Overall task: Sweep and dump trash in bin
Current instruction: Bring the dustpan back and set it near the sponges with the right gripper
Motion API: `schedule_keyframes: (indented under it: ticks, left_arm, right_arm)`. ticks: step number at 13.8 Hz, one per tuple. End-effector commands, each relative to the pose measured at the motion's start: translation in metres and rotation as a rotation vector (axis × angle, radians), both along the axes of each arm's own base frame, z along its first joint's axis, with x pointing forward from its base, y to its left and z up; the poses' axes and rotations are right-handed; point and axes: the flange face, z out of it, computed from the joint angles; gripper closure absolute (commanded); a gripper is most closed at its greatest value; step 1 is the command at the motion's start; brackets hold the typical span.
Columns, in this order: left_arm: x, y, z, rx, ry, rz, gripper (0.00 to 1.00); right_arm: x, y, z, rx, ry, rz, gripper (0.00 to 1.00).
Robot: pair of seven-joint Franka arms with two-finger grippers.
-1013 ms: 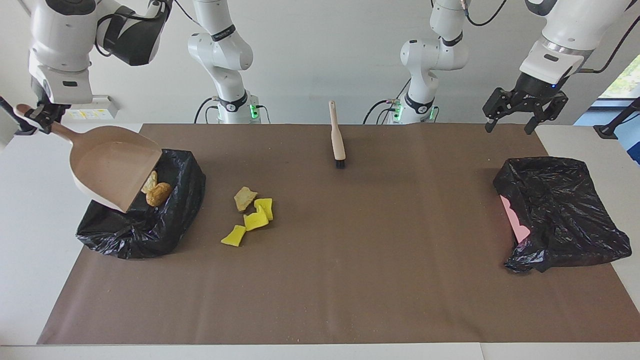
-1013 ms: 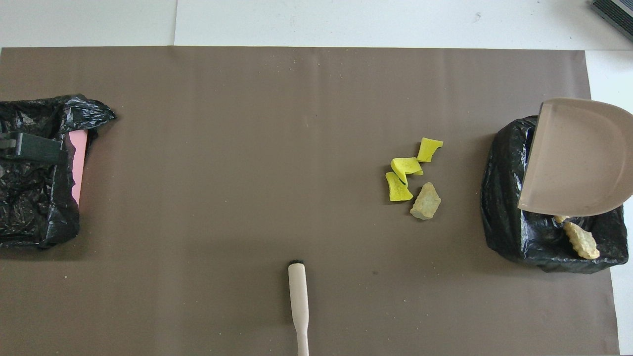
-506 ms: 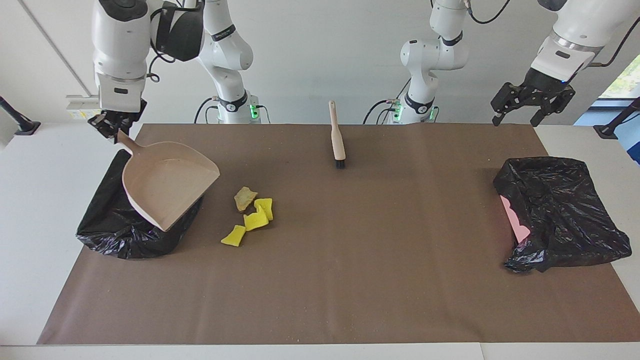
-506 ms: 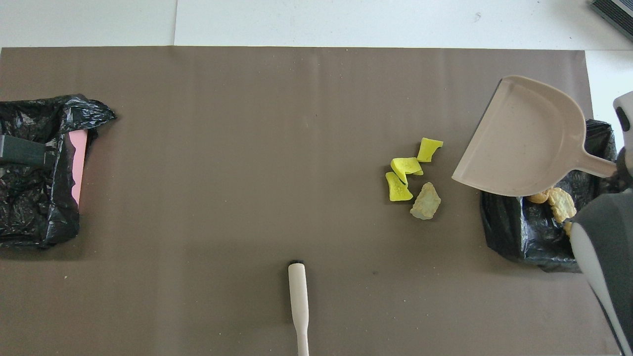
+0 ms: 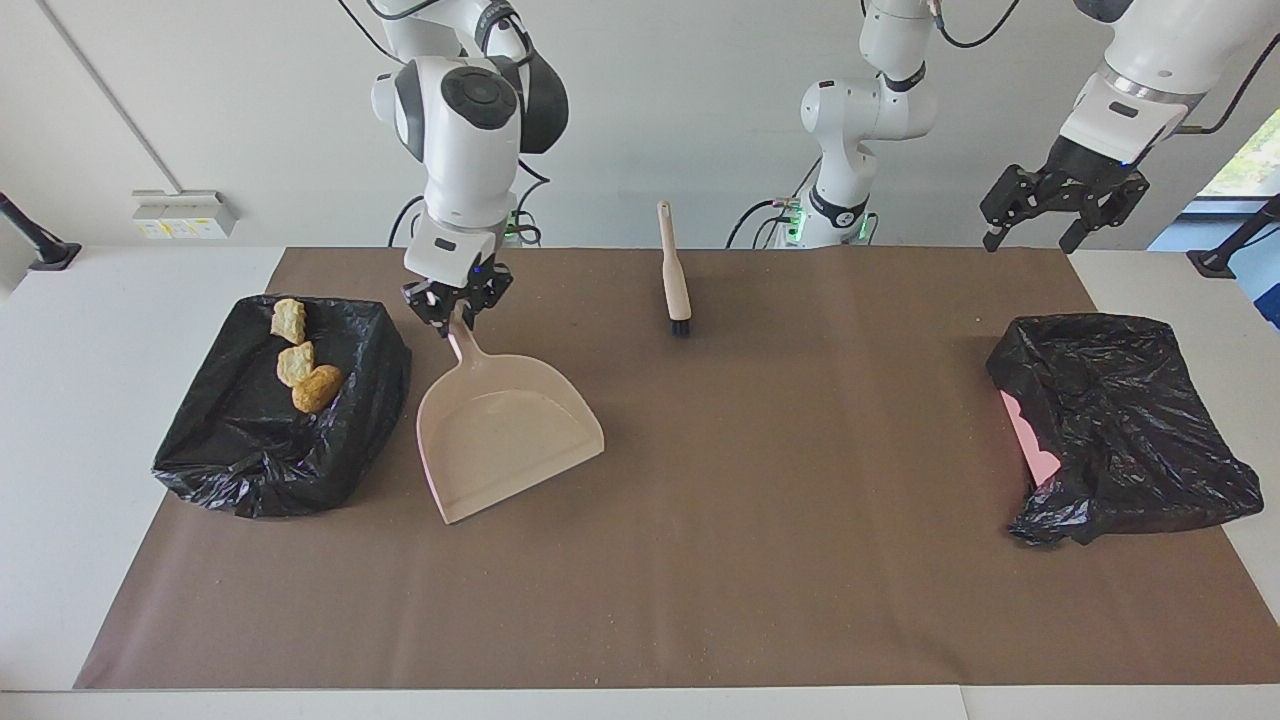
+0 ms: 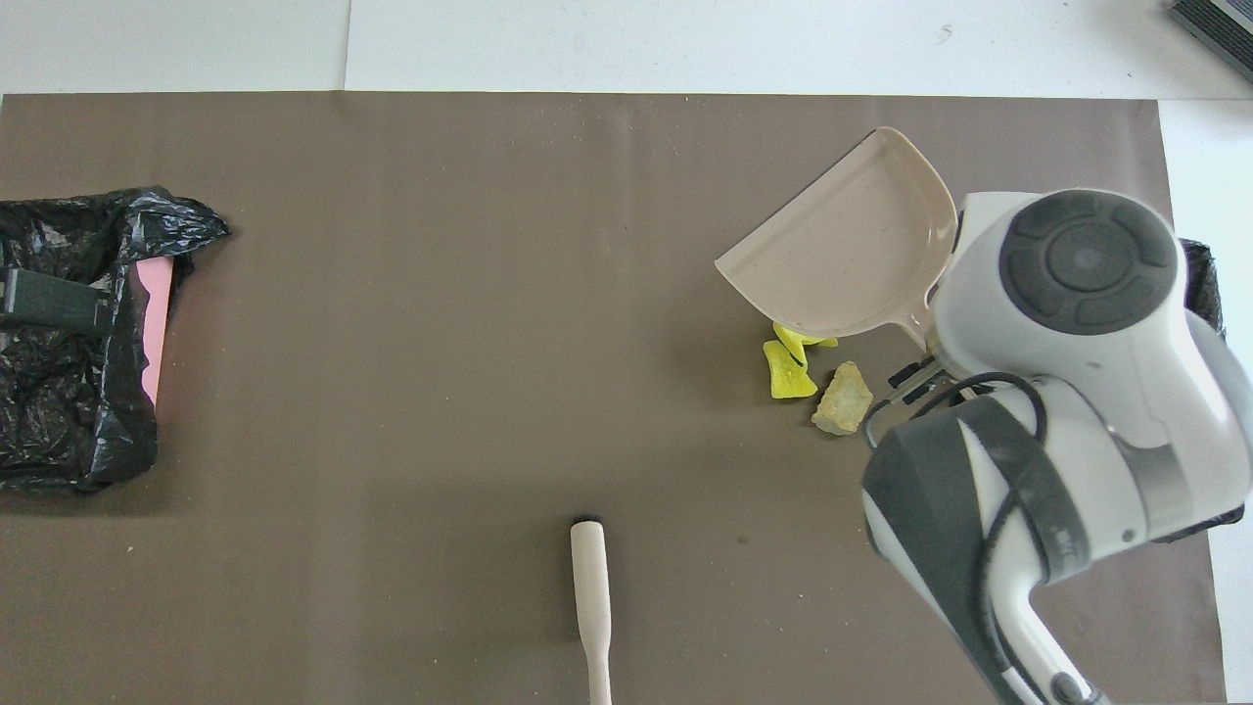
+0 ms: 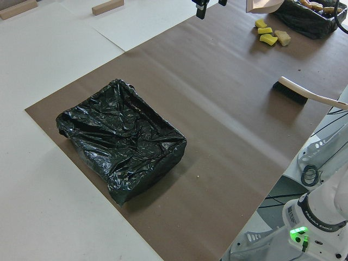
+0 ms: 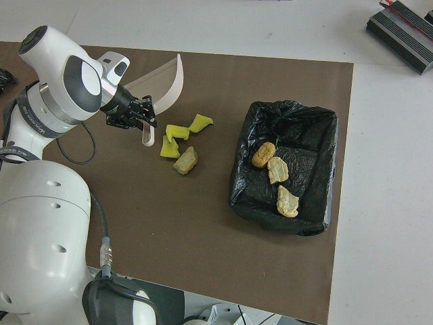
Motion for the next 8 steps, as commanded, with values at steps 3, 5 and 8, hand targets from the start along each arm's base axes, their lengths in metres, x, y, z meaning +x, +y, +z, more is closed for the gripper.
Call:
schedule_keyframes:
  ticks: [3, 5, 8]
  left_arm:
    - [-0.003, 0.000, 0.005, 0.002, 0.011, -0.007, 0.00]
    - [-0.005, -0.001, 0.004, 0.001, 0.014, -0.007, 0.00]
    - [-0.005, -0.002, 0.004, 0.001, 0.016, -0.007, 0.00]
  right_arm:
    - [0.020, 0.073, -0.027, 0.177, -0.012, -0.221, 1.00]
    - [0.022, 0.112, -0.047, 0.249, -0.003, -0.266, 1.00]
    - [0.026, 0.159, -0.080, 0.308, 0.004, -0.321, 1.00]
